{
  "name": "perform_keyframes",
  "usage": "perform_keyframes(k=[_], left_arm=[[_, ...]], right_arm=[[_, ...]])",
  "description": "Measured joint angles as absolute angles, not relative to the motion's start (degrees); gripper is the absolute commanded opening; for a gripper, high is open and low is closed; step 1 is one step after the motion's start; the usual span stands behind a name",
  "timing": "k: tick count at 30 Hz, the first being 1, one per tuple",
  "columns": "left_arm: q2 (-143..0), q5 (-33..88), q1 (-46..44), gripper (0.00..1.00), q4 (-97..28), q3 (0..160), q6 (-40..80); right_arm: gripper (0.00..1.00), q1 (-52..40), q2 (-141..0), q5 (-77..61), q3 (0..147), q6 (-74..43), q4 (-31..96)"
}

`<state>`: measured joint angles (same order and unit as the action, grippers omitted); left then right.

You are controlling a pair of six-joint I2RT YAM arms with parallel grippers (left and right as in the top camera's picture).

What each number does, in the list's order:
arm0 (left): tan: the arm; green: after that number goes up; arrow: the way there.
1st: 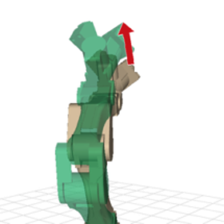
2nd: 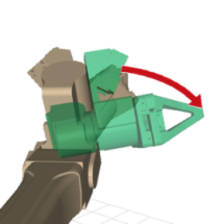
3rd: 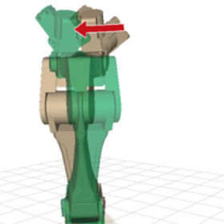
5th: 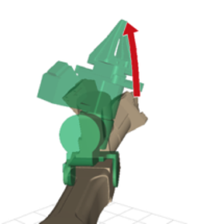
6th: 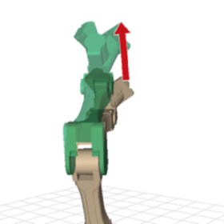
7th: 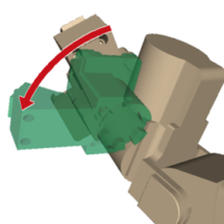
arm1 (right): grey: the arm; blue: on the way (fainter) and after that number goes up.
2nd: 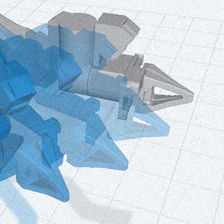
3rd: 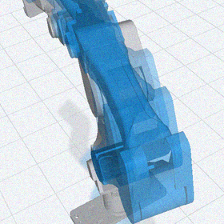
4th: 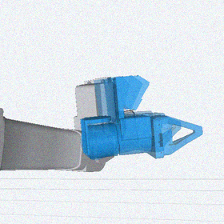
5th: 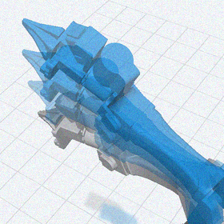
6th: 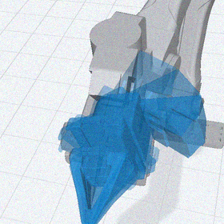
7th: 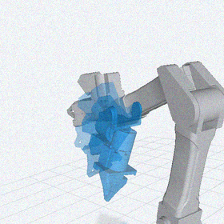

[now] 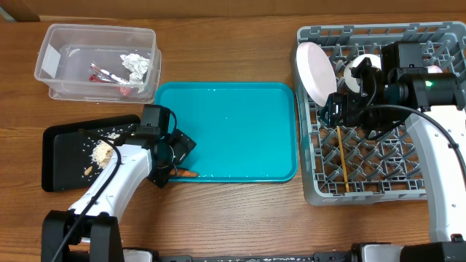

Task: Sort waste into correct bins and load items into the dishwasher
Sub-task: 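Reach the left gripper down to the carrot on the teal tray and grasp it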

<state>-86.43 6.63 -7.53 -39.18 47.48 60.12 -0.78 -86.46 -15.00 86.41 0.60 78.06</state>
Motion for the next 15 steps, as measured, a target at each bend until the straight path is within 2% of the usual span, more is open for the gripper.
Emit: perform_keyframes(k=[12,15], left_arm=[[-91.61,6.59,-7.53,1.0,-37.21,47.51,60.55],[-91.92,6.52,-7.53,0.94,-36.88,47.7,61.04]], right_arm=[[1.0,-0.78,-86.46,-15.0,86.41,0.62,78.19],[1.0,-0.78,-86.46,-15.03,86.41,0.62,78.28]])
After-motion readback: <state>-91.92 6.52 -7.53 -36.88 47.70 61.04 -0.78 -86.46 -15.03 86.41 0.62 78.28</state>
